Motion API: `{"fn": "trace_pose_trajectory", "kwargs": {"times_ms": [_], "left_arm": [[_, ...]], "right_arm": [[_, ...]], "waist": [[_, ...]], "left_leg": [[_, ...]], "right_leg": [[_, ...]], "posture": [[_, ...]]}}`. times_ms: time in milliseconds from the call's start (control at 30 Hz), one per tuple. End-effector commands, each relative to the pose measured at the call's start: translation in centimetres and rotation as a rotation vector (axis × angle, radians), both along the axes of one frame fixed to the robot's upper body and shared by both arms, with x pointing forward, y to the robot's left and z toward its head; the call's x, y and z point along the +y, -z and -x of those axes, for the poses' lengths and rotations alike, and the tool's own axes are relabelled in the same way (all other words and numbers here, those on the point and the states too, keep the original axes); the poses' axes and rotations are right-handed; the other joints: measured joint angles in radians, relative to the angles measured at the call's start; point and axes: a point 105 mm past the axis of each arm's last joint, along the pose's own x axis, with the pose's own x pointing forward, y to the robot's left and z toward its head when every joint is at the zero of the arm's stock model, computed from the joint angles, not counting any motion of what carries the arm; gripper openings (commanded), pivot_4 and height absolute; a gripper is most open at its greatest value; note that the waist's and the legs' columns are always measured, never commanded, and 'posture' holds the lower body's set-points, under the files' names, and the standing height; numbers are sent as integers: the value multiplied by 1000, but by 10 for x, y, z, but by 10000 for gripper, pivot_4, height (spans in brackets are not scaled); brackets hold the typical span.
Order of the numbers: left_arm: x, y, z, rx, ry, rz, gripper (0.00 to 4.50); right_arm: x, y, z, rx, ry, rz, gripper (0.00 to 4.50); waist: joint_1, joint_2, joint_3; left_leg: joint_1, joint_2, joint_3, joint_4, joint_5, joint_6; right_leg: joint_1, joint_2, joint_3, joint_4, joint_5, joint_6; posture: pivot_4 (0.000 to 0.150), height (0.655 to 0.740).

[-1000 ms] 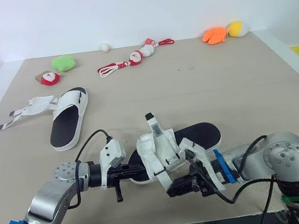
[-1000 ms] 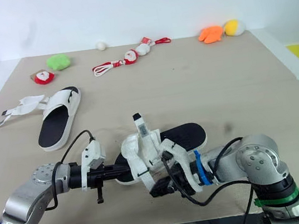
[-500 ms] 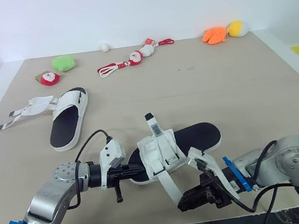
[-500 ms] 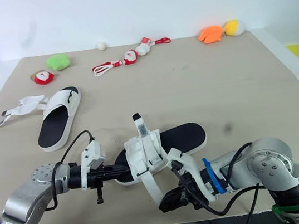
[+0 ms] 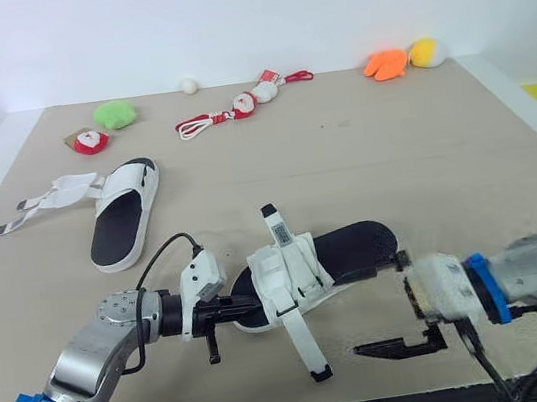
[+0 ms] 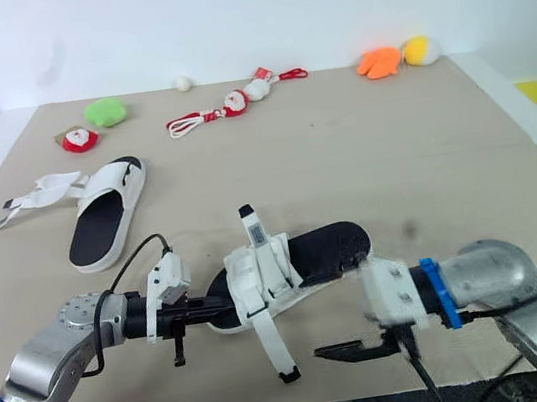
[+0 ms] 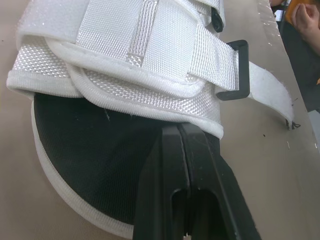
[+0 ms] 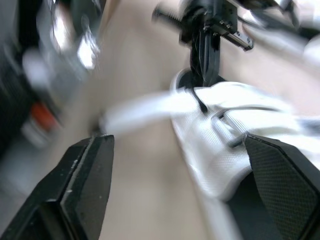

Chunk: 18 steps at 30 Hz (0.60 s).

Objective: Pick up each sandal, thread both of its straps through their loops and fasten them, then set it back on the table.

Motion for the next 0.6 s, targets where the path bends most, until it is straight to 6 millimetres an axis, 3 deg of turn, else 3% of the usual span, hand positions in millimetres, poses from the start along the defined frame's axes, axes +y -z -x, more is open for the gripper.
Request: {"fn": "trace_pose_trajectory", "kwargs": {"times_ms": [33,167,267,433,600], "left_arm": [[4,21,6,75,-13,-57,0],[4,21,7,78,-16,-56,0],[5,21,7,79,-22,-56,0],[4,21,8,80,-23,-54,0],[2,21,7,79,-19,-52,0]], "right_arm": [[1,18,8,-438,-321,98,44681],[0,43,-1,-609,-426,164,44681],[13,39,-7,-723,-465,129,44681],[30,33,-9,-780,-485,104,44681],[42,30,-1,-779,-526,66,44681]], "waist": [[-2,2,1],[-2,2,0],[-2,1,-1],[-2,1,-1],[-2,1,-1]], "left_leg": [[1,0,0,0,0,0],[3,0,0,0,0,0],[6,0,0,-1,0,0],[16,0,0,-1,1,0],[16,0,0,-1,1,0]], "right_leg": [[1,0,0,0,0,0],[2,0,0,1,1,-1],[5,1,0,2,0,-4],[14,1,1,3,1,-6],[14,1,2,3,0,-7]], "posture": [[1500,7400],[1500,7400],[1500,7400],[1500,7400],[1500,7400]]}}
